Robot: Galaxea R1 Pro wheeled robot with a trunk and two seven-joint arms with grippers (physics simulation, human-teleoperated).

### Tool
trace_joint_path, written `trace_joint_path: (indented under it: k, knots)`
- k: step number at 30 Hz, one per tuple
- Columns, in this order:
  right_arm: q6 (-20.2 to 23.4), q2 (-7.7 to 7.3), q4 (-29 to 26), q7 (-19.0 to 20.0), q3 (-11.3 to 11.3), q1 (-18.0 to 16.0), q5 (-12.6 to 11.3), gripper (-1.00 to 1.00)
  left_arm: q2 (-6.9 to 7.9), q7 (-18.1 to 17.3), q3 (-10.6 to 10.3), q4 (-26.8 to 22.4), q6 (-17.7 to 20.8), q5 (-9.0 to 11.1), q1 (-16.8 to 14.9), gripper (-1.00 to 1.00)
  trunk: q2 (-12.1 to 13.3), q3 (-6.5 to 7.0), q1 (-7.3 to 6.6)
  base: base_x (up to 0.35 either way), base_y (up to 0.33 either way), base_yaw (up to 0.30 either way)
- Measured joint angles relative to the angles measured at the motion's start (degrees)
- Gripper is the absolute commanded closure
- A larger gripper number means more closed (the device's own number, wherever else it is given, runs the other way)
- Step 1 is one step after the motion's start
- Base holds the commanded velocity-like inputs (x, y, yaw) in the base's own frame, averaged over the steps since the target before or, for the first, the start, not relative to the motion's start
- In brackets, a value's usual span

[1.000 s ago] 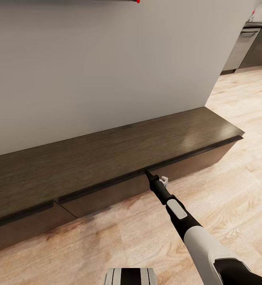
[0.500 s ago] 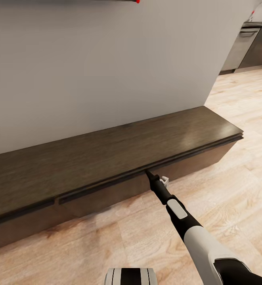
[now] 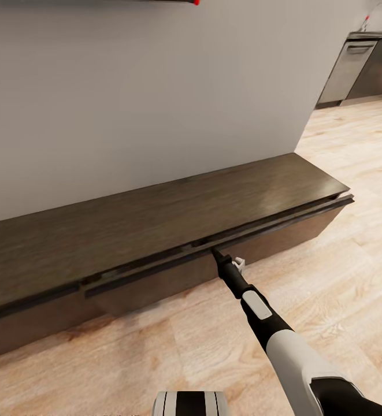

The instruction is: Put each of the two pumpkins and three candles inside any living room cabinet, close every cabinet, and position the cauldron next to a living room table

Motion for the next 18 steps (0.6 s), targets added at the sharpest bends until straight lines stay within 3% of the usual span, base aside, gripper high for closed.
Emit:
trace_joint_path:
  k: [6, 11, 18]
  knots:
    - [0.1, -0.61, 0.0, 0.4, 1.2, 0.0, -0.1, 1.00, -0.05, 0.1, 0.0, 0.0, 0.0, 0.0, 0.0, -1.00, 0.0, 0.00, -0.01, -0.015, -0.006, 0.000]
    - [0.0, 0.32, 0.0, -0.3, -0.9, 0.0, -0.1, 1.00, 0.02, 0.1, 0.0, 0.0, 0.0, 0.0, 0.0, -1.00, 0.0, 0.00, 0.02, -0.175, -0.037, 0.000]
    - [0.0, -0.35, 0.0, 0.3, -0.6, 0.0, 0.0, 1.00, 0.01, 0.1, 0.0, 0.0, 0.1, 0.0, 0.0, -1.00, 0.0, 0.00, 0.00, -0.145, -0.030, 0.000]
